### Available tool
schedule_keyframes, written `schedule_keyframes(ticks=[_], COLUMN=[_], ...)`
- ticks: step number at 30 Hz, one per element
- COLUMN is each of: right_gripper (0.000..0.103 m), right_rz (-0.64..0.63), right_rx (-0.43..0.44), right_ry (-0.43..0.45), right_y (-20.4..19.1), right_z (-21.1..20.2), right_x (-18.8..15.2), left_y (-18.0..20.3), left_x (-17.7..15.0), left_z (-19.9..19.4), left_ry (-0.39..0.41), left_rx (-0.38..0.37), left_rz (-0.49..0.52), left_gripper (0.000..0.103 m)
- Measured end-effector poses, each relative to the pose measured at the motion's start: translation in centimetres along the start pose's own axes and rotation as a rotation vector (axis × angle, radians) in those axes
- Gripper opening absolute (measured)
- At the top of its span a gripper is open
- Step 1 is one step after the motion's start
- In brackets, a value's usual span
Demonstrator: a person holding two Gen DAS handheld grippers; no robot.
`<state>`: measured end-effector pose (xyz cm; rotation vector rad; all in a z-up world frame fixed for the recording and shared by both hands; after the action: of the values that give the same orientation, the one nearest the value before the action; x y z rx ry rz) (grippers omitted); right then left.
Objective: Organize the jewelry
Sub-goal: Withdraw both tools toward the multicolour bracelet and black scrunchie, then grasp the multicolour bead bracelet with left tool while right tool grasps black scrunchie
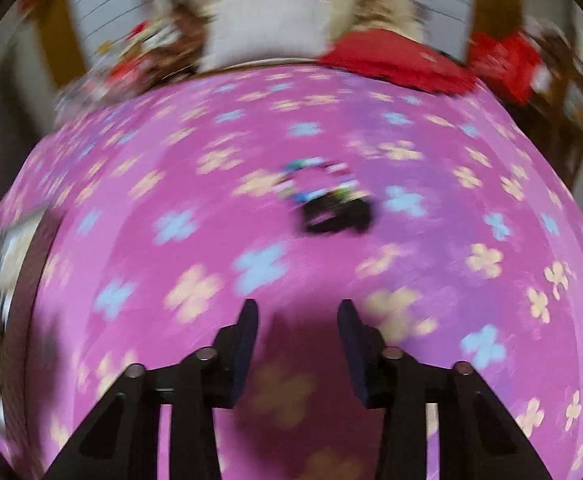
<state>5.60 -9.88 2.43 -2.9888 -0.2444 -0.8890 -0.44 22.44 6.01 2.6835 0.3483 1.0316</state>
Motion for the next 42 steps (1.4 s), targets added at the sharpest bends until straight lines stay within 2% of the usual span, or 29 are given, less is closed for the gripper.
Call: schedule_keyframes(ticks=[4, 7, 9, 13, 17, 22, 26, 28, 30, 31, 32, 34, 37, 42], right_gripper=[0.036, 0.036, 0.036, 0.036, 0.034, 0.031, 0.03, 0.03, 0.031, 0.032, 0.037, 0.042, 0.042, 0.042], right_rz=[0.139, 0.193, 0.178, 0.142, 0.054, -0.105, -0.22, -0.271, -0.269, -0.237, -0.212, -0.146, -0.072, -0.076], right_rx=[0.054, 0.099, 0.111, 0.083, 0.072, 0.171, 0.359, 0.418, 0.441, 0.444, 0.437, 0.369, 0.302, 0.238], right_ry=[0.007, -0.014, -0.032, -0.073, -0.08, -0.088, -0.117, -0.133, -0.145, -0.142, -0.13, -0.067, -0.032, -0.016], right_y=[3.8, 4.6, 4.2, 3.5, 1.2, -4.5, -9.9, -11.5, -11.4, -10.2, -9.2, -6.3, -3.1, -2.8], right_z=[2.0, 4.1, 5.8, 8.9, 9.7, 8.5, 6.1, 5.0, 3.9, 3.4, 3.1, 2.1, 2.3, 3.9], right_x=[3.2, 5.0, 6.3, 8.1, 8.6, 7.0, 3.6, 1.8, 0.2, -0.5, -0.7, -0.6, 0.2, 2.0], left_y=[2.6, 3.1, 3.0, 2.2, 1.9, 1.6, 1.4, 1.3, 1.3, 1.3, 1.4, 1.7, 2.3, 4.4], left_x=[-1.9, -2.3, -2.2, -2.1, -2.0, -1.9, -1.7, -1.6, -1.6, -1.7, -1.7, -1.9, -2.1, -1.7], left_z=[1.2, 1.9, 2.4, 3.0, 3.4, 3.8, 3.6, 3.5, 3.4, 3.4, 3.3, 3.3, 3.8, 6.2], left_ry=[-0.027, -0.037, -0.041, -0.05, -0.051, -0.056, -0.047, -0.05, -0.057, -0.06, -0.066, -0.082, -0.112, -0.177], left_rx=[-0.016, -0.017, -0.015, -0.007, 0.002, 0.013, 0.021, 0.017, 0.005, -0.001, -0.012, -0.032, -0.044, -0.062], left_rz=[0.091, 0.114, 0.112, 0.089, 0.078, 0.074, 0.064, 0.057, 0.049, 0.047, 0.045, 0.04, 0.028, -0.012], left_gripper=[0.043, 0.043, 0.043, 0.043, 0.043, 0.043, 0.043, 0.043, 0.043, 0.043, 0.043, 0.043, 0.043, 0.043])
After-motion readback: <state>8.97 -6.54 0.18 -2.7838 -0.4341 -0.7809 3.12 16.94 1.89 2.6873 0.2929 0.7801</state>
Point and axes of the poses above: each gripper's, at about its wrist camera, not at the fingertips, and z roughly the way its jaws point, y to its right, x to its top, the point moved 4 cm from there along z, roughly the way its jaws point, and after that the axes turned 12 degrees about -z, right-handed, at the moved point
